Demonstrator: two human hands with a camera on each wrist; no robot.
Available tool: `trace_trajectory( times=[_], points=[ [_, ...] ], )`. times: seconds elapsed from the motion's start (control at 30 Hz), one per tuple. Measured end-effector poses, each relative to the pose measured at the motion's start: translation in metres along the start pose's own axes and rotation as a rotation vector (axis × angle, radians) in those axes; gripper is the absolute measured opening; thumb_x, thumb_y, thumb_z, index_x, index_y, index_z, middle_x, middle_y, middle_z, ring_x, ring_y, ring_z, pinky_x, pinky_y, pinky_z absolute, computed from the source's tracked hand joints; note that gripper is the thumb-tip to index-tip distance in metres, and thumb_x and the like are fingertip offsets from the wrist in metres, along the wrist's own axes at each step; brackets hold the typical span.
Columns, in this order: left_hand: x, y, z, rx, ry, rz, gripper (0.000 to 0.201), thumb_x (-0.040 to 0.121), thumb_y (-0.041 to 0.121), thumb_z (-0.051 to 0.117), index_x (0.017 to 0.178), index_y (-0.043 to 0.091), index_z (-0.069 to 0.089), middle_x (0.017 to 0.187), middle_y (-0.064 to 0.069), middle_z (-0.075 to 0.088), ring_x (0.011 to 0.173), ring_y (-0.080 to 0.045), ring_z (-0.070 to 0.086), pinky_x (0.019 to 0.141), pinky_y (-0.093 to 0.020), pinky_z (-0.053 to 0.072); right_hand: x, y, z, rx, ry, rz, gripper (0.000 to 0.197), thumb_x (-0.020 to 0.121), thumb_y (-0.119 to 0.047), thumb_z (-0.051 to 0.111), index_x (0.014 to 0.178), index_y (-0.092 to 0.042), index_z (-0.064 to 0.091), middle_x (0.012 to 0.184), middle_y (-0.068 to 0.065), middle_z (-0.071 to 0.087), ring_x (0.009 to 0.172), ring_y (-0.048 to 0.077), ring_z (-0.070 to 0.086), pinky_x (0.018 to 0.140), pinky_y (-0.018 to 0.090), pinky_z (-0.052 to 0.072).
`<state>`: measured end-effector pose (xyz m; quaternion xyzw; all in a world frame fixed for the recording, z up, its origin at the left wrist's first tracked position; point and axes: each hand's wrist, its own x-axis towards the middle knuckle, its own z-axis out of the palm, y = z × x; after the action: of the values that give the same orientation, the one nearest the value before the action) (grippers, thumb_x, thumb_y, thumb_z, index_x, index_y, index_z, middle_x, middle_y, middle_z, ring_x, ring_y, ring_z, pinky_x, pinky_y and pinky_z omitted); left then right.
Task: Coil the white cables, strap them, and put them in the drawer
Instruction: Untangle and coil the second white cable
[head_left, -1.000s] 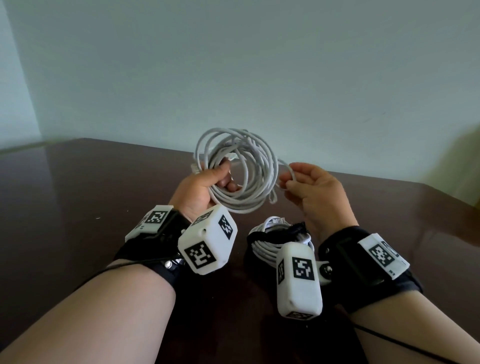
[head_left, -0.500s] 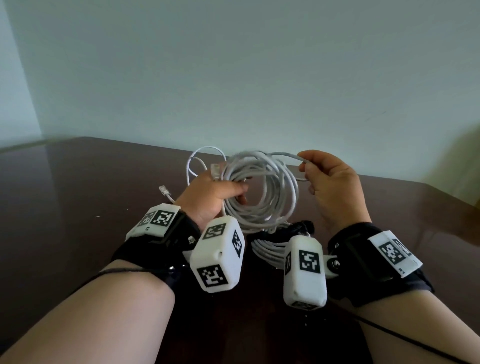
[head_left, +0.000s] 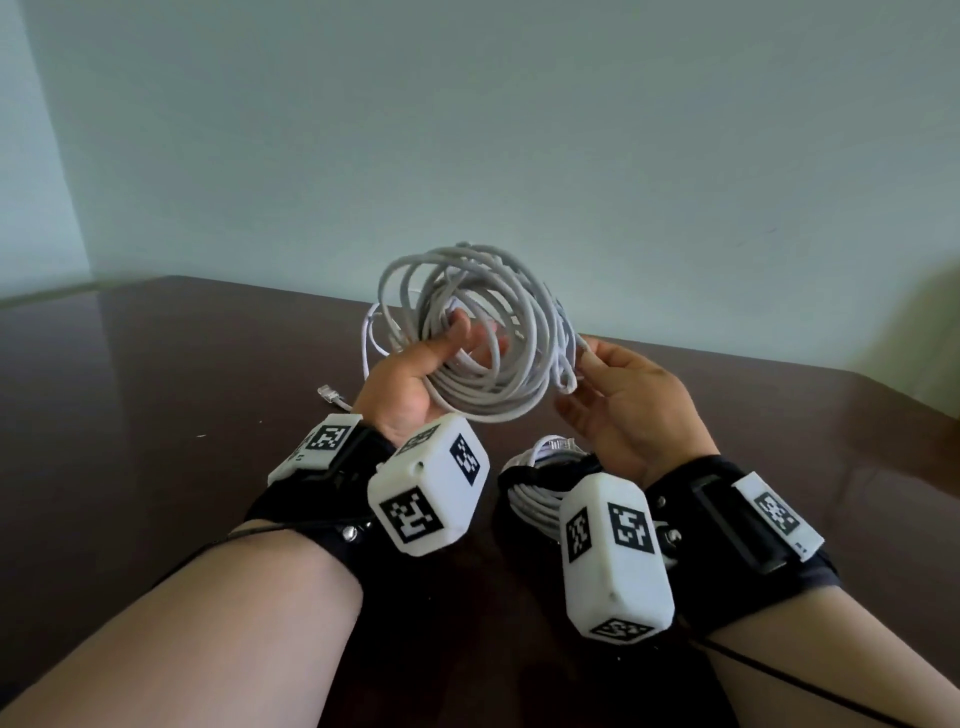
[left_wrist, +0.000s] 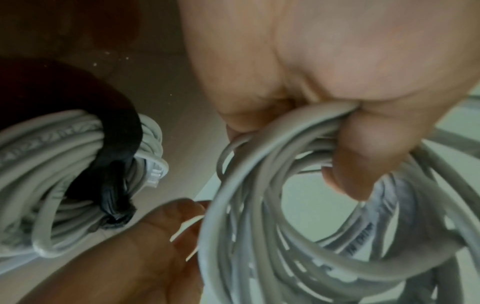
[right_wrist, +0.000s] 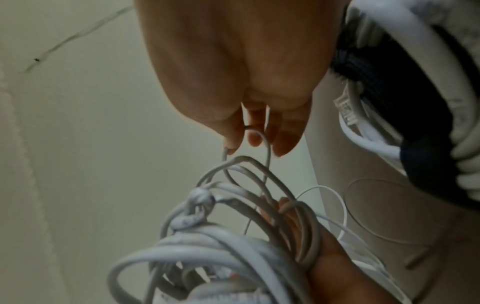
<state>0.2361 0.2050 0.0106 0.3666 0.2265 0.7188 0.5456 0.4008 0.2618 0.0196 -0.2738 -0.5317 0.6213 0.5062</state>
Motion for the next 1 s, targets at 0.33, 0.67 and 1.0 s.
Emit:
trace_trajectory(
  times=[0.33, 0.67, 1.0],
  points=[
    [0.000, -0.006, 0.010, -0.131, 0.105, 0.014, 0.021, 0.092, 0.012, 0.053, 0.106, 0.000, 0.061, 0.108, -0.023, 0.065, 0.104, -0.037, 0.063, 0.092, -0.049, 0.051, -0.002, 0.012, 0.010, 0.021, -0.040, 0.053, 0.018, 0.095, 0.002, 0.046, 0.093, -0.007, 0.061, 0.072, 0.002, 0.069, 0.069, 0.013, 0.068, 0.074, 0.026, 0.056],
    [0.001, -0.002, 0.008, -0.180, 0.137, -0.065, 0.023, 0.094, 0.012, 0.047, 0.109, 0.000, 0.059, 0.108, -0.025, 0.063, 0.098, -0.039, 0.062, 0.092, -0.052, 0.048, -0.004, 0.011, 0.012, 0.081, -0.102, 0.026, 0.019, 0.094, 0.006, 0.044, 0.090, -0.006, 0.058, 0.074, 0.002, 0.069, 0.068, 0.011, 0.068, 0.064, 0.022, 0.057],
    [-0.002, 0.000, 0.010, -0.032, 0.230, -0.049, 0.017, 0.092, 0.012, 0.052, 0.084, 0.000, 0.061, 0.084, -0.020, 0.066, 0.079, -0.030, 0.066, 0.084, -0.045, 0.055, -0.007, 0.016, 0.016, -0.167, -0.160, 0.047, 0.017, 0.089, 0.003, 0.055, 0.088, -0.010, 0.065, 0.075, 0.003, 0.069, 0.068, 0.014, 0.066, 0.062, 0.023, 0.055]
  ],
)
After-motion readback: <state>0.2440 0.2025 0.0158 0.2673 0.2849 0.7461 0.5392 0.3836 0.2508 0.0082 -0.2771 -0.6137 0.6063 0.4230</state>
